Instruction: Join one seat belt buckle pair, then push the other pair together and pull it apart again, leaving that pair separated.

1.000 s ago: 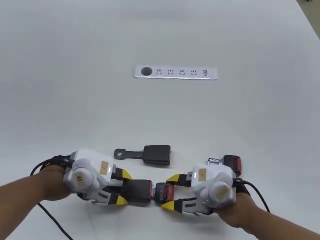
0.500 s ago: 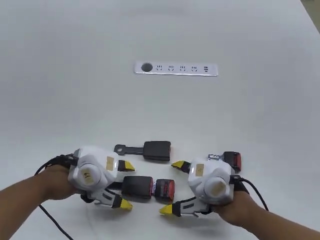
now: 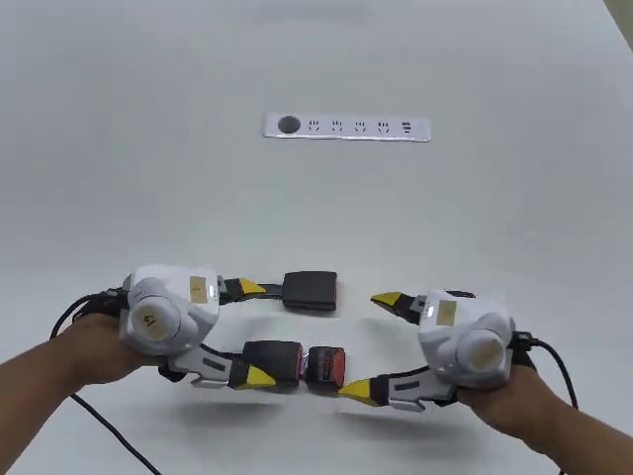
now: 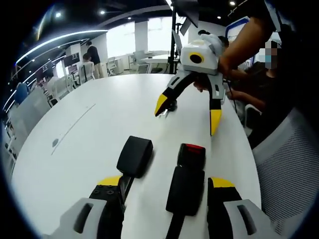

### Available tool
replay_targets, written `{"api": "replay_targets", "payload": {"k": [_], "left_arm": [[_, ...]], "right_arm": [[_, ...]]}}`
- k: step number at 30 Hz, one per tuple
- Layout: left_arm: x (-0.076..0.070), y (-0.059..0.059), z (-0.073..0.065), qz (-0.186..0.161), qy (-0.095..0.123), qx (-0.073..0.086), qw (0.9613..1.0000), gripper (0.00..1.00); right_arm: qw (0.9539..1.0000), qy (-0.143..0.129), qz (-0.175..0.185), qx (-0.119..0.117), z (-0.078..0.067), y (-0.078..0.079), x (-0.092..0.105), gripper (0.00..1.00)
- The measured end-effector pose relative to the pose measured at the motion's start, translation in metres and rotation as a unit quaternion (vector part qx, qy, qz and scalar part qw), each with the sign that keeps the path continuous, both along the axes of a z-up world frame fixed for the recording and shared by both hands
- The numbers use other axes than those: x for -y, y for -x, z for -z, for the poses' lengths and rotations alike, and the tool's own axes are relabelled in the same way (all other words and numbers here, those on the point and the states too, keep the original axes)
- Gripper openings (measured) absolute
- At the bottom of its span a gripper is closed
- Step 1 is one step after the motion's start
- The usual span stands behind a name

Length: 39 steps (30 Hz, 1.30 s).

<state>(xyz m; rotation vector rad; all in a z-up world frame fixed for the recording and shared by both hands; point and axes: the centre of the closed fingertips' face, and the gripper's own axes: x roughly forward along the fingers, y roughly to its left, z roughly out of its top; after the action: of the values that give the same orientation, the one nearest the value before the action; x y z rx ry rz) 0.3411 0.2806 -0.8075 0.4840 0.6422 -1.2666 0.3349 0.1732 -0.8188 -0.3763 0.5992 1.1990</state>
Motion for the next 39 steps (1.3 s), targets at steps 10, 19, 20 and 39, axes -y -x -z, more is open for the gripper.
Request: {"api": "replay_targets", "payload": {"k": [10,19,20,39], "left_arm": [[0.002,-0.037,-0.008,0.003,0.0,0.009,1.0,0.68],[0.012,-0.057,0.01,0.008,-0.011,-0.009,0.9999,0.66],[0.014,-0.058,0.011,0.01,-0.014,-0.011,0.9998,0.66],[0.027,-0.062,0.042,0.03,-0.038,-0.045,0.9978,0.54]], "right_arm": [[0.999,0.027,0.035,-0.011,-0.002,-0.034,0.069,0.75],[0.9972,0.045,0.05,-0.034,0.013,-0.05,0.108,0.73],[0.9971,0.046,0.049,-0.035,0.015,-0.051,0.11,0.73],[0.9942,0.082,-0.012,-0.068,0.041,-0.047,0.127,0.58]]}}
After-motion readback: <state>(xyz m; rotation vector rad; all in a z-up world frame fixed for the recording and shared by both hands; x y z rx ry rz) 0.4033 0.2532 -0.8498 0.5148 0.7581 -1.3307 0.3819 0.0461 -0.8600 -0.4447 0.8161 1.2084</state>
